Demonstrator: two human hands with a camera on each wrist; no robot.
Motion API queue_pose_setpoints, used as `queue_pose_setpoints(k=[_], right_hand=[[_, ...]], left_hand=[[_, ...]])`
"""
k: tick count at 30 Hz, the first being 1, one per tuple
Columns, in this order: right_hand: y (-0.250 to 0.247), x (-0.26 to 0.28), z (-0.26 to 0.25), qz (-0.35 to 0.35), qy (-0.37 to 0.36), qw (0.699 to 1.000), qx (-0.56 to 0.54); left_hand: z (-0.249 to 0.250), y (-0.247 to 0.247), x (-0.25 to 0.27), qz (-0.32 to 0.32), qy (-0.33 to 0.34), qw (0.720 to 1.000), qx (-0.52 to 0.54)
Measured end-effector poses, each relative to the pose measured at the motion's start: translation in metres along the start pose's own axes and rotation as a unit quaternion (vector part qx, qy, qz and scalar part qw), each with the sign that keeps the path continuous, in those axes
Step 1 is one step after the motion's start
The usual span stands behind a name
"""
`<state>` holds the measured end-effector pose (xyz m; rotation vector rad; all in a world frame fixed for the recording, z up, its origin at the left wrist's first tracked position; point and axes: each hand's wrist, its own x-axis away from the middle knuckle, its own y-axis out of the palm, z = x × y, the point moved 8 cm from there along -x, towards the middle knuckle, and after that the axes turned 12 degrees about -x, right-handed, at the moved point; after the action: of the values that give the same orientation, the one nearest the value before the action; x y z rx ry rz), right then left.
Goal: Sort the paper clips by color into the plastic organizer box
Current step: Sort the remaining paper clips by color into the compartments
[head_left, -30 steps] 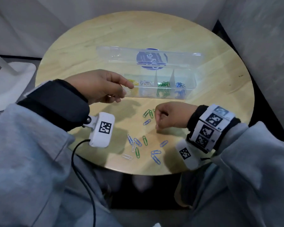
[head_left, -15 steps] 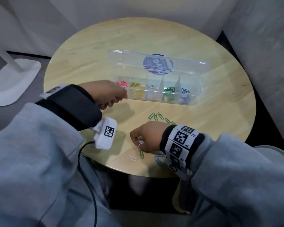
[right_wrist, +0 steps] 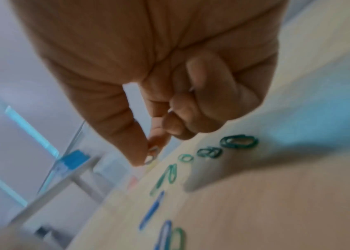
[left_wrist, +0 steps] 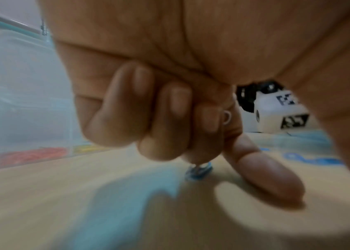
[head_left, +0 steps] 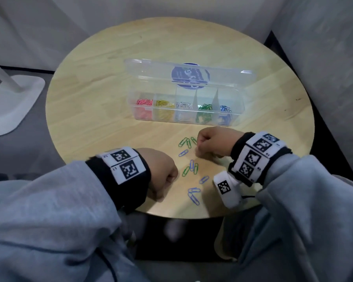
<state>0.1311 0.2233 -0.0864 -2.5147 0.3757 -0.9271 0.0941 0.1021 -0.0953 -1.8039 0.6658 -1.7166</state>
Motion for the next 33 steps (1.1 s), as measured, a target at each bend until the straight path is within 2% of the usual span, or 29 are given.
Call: queue_pose_setpoints(k=[3, 6, 9, 11, 12, 13, 15, 17, 19, 21, 23, 24, 27, 29, 31, 33], right_hand=[[-0.011, 0.001, 0.010, 0.013, 0.045, 0.983, -0.176], [-0.016, 0.001, 0.017, 0.016, 0.077, 0.954, -0.290], [-0.013, 0.001, 0.019, 0.008, 0.082, 0.939, -0.333], [-0.011, 0.002, 0.018, 0.006, 0.077, 0.934, -0.348], [-0.010, 0.002, 0.016, 0.005, 0.072, 0.932, -0.355], [-0.010, 0.003, 0.015, 0.006, 0.067, 0.928, -0.367], [-0.009, 0.003, 0.011, 0.006, 0.058, 0.913, -0.404], [-0.006, 0.003, 0.007, -0.003, 0.052, 0.898, -0.436], [-0.001, 0.003, 0.007, -0.012, 0.055, 0.889, -0.454], [0.000, 0.004, 0.009, -0.006, 0.065, 0.871, -0.487], [0.000, 0.005, 0.012, 0.005, 0.075, 0.854, -0.516], [0.000, 0.006, 0.012, 0.011, 0.078, 0.850, -0.521], [-0.001, 0.007, 0.010, 0.023, 0.077, 0.847, -0.526], [0.000, 0.007, 0.007, 0.023, 0.074, 0.845, -0.529], [-0.001, 0.008, 0.005, 0.027, 0.073, 0.845, -0.530], [-0.005, 0.008, 0.005, 0.050, 0.069, 0.844, -0.529]], left_hand=[[0.000, 0.000, -0.003, 0.010, -0.009, 1.000, -0.027], [-0.001, 0.000, -0.004, 0.017, -0.001, 1.000, -0.006], [-0.016, -0.001, 0.001, 0.029, -0.008, 0.993, 0.117], [-0.036, -0.009, 0.006, 0.065, -0.014, 0.972, 0.226], [-0.046, -0.014, 0.009, 0.085, -0.012, 0.951, 0.296], [-0.053, -0.019, 0.012, 0.105, -0.008, 0.920, 0.379], [-0.066, -0.025, 0.016, 0.138, -0.009, 0.829, 0.542], [-0.074, -0.026, 0.016, 0.147, -0.009, 0.751, 0.644], [-0.077, -0.027, 0.014, 0.144, -0.008, 0.706, 0.693], [-0.078, -0.025, 0.011, 0.142, -0.024, 0.695, 0.704], [-0.078, -0.021, 0.006, 0.133, -0.055, 0.721, 0.678], [-0.077, -0.020, 0.003, 0.127, -0.067, 0.747, 0.649], [-0.070, -0.020, 0.000, 0.118, -0.083, 0.871, 0.470], [-0.066, -0.019, 0.001, 0.123, -0.105, 0.931, 0.327], [-0.060, -0.014, 0.000, 0.114, -0.135, 0.956, 0.233], [-0.051, -0.009, -0.005, 0.102, -0.139, 0.968, 0.181]])
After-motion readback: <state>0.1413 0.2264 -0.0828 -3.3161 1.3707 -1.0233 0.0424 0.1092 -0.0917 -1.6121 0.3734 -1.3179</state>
